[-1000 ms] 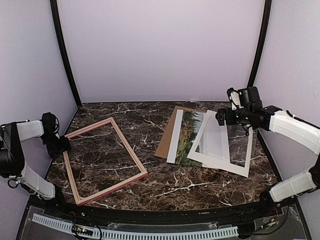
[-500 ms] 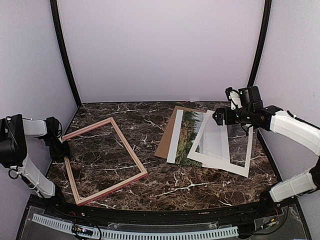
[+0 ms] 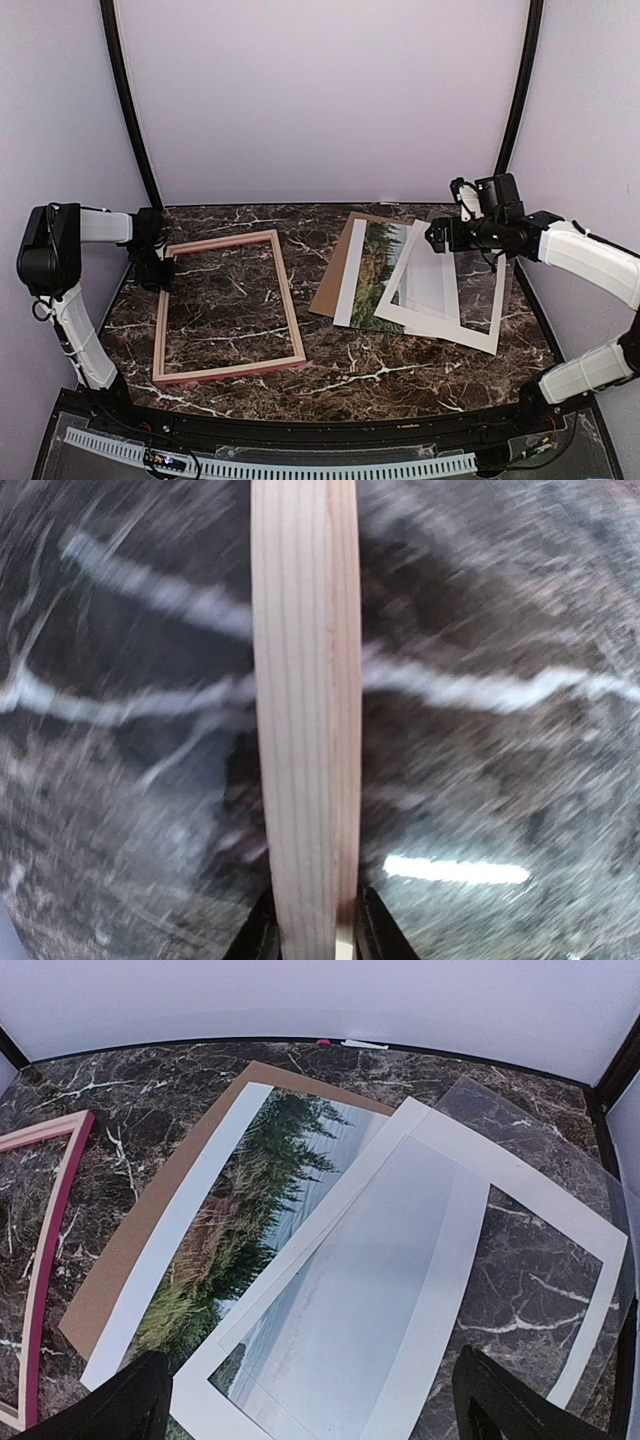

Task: Put the photo into the frame
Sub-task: Move the frame body to the center of the board.

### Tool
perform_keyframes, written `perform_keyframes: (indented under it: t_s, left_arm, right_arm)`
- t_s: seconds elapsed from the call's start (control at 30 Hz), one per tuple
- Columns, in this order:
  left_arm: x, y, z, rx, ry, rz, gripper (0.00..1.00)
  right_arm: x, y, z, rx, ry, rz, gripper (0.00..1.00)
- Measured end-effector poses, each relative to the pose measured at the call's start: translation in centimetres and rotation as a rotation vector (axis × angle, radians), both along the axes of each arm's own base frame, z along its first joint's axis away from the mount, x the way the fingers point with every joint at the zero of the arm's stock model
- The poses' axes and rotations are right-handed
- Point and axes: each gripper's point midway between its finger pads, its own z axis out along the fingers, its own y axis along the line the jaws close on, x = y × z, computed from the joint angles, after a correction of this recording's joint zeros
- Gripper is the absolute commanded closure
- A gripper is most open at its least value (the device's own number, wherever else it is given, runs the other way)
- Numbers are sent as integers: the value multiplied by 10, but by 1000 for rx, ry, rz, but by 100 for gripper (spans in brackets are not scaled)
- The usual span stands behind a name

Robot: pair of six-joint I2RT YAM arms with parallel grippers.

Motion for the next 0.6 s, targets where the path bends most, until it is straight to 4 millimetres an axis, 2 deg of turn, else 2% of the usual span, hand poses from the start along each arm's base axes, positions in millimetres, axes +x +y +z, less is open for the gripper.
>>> perform_keyframes:
  t_s: [0.13, 0.27, 0.43, 0.6]
  left_arm:
    - [36, -25, 2, 32, -25, -106, 83]
    - [57, -52, 2, 39, -48, -179, 84]
    - [63, -80, 2, 31, -59, -228, 84]
    - [60, -107, 2, 15, -66, -260, 83]
  right_arm:
    - [-2, -1, -7, -9, 26, -3, 1]
    - [-2, -3, -12, -17, 43, -18, 1]
    - [0, -11, -29, -48, 90, -66, 1]
    - [3, -30, -71, -108, 224, -146, 1]
